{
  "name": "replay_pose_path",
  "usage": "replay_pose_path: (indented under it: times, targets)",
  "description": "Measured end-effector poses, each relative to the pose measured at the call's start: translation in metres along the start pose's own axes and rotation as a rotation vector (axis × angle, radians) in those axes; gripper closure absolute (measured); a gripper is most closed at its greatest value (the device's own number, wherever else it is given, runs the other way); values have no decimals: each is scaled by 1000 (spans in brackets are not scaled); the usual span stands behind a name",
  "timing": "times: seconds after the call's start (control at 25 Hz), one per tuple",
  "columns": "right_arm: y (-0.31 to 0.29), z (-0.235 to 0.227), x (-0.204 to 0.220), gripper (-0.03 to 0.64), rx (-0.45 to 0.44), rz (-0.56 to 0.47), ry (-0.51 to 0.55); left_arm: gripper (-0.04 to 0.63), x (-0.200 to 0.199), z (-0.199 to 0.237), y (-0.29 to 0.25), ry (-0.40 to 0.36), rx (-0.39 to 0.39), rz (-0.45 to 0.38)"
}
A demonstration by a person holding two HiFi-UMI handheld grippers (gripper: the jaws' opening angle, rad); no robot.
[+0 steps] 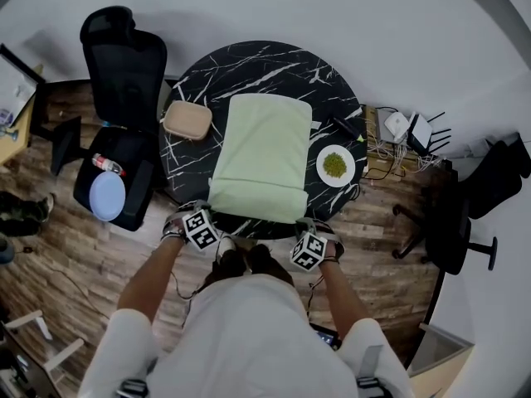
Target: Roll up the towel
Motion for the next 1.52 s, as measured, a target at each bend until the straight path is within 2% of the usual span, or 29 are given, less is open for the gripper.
replay_pose_path:
  times: [0.2,0.44,0.56,0.8,0.92,1.12,1.28,1.4,1.52]
  targets:
    - [30,34,5,612,-158,13,-31,577,17,-34,20,-11,97,-2]
    - [70,90,15,612,-414,66,-66,579,39,-93,56,-14,287,20]
    - [89,96,15,612,-464,47,-119,580,40,-103,75,-10,321,10]
    - [111,25,-4,611,-333,-84,-236,578,7,-59,100,36,241,-72]
    - [104,-19,-12,611,-277,-120,-257,578,-14,-26,96,34,210,-75]
    - [68,-76,-22,611,-222,-94,-236,578,-46,30,70,45,144,-46]
    - [38,-105,-21,611,-168,-60,-268,578,-67,62,48,49,72,-42]
    - [20,-119,-14,610,-103,-47,-322,575,-74,74,32,103,27,-47]
    - [7,-128,-7,609,-34,-58,-389,574,-74,81,23,201,-10,-58]
Point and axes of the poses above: the fingertips, and each gripper's own axes: y backward along the fingers, z to its left, x out of its underside, the point moved 1 cm from there along y, backward along the fingers, and after that the axes turned 5 degrees about y, right-handed, at the moved point
